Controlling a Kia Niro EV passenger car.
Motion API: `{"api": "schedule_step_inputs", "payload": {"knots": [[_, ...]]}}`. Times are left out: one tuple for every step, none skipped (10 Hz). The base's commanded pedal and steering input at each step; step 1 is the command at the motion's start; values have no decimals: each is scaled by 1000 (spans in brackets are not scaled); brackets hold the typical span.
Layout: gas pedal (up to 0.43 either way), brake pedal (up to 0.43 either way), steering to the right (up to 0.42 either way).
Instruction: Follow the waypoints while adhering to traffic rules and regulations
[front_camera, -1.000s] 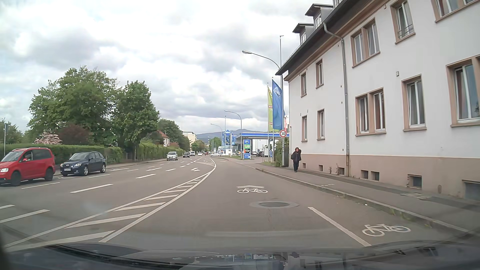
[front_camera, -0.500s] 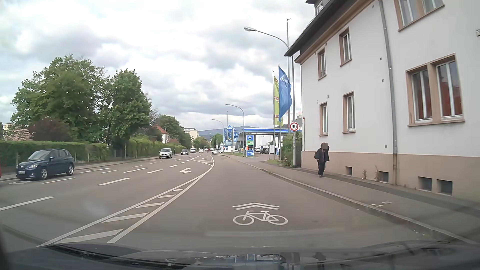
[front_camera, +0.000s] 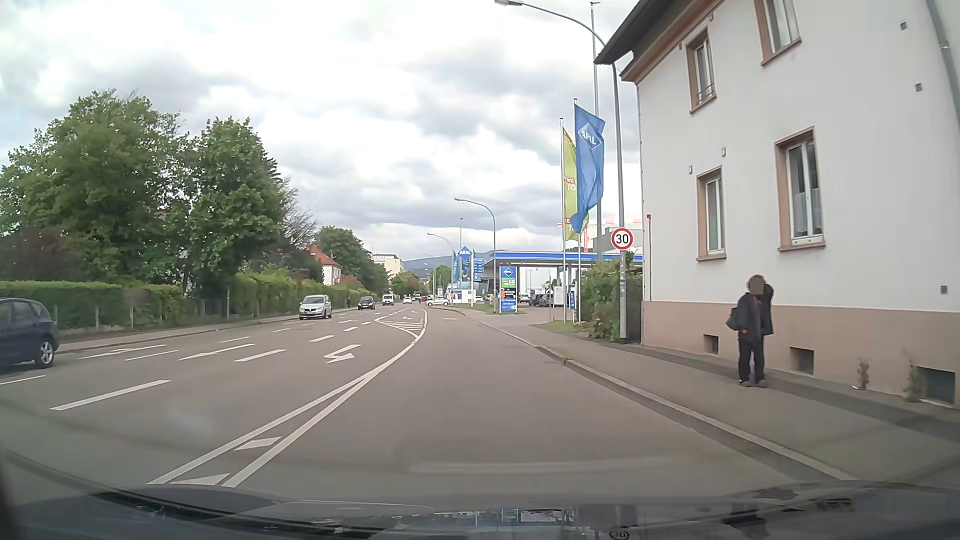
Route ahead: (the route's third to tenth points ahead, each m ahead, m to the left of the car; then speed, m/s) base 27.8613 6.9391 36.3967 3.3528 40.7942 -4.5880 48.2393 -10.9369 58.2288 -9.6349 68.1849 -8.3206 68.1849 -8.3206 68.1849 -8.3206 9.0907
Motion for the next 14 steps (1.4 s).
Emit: {"api": "schedule_step_inputs", "payload": {"knots": [[0,0,-11],[0,0,-12],[0,0,-12],[0,0,-13],[0,0,-13],[0,0,-14],[0,0,-15],[0,0,-16],[0,24,-18],[0,43,-19],[0,61,-19],[0,79,-19],[0,104,-19],[0,116,-19]]}}
